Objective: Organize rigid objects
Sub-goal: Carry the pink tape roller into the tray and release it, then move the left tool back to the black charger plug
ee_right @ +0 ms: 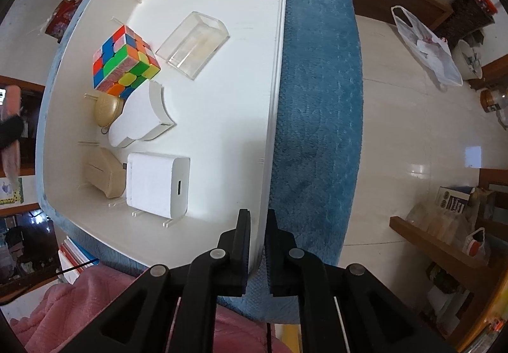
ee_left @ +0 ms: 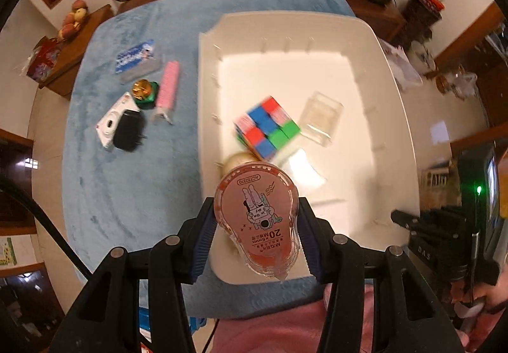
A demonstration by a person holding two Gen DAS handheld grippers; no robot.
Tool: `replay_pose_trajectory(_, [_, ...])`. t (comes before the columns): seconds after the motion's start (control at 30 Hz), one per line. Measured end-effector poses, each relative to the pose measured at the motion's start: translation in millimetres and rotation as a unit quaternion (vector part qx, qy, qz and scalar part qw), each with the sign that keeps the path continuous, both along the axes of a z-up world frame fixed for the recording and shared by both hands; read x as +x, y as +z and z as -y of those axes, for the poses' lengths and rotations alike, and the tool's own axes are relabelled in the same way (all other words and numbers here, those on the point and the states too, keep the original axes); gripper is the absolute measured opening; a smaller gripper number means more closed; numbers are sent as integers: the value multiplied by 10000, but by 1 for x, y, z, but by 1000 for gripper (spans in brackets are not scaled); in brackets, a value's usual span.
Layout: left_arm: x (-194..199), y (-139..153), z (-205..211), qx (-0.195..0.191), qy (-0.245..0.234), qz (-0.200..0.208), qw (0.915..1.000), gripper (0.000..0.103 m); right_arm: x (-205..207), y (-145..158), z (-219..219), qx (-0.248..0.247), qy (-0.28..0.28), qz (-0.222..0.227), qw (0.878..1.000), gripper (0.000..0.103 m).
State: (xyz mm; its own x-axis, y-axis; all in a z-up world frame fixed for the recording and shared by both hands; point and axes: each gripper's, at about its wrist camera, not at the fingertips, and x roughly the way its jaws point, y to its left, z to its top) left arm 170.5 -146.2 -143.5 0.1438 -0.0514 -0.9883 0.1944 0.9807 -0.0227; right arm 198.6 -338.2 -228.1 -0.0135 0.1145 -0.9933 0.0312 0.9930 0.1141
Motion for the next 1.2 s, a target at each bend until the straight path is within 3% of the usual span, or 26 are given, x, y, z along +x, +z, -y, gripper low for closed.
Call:
replay_pose_trajectory(0.4, [-21,-5,38,-10,-421,-187,9989,54,2,-2,-2,47,181,-85,9998,10])
replay_pose_trajectory(0.6, [-25,1,38,32,-545,43,9985,58,3,-4,4,170,31,-121,9998,10])
replay_pose_trajectory(0.7, [-24,8,31,-37,-473,205,9987,77,5,-8,9,241,-92,-172,9995,9])
replay_pose_trajectory(0.9, [-17,13,9,187,-352,427,9983,81,14,-12,16,293,-375,-194,9987,9])
replay_pose_trajectory(1.2, [10,-7,-50,636,84,265,9976,81,36,-10,21,174,-800,-75,9966,9])
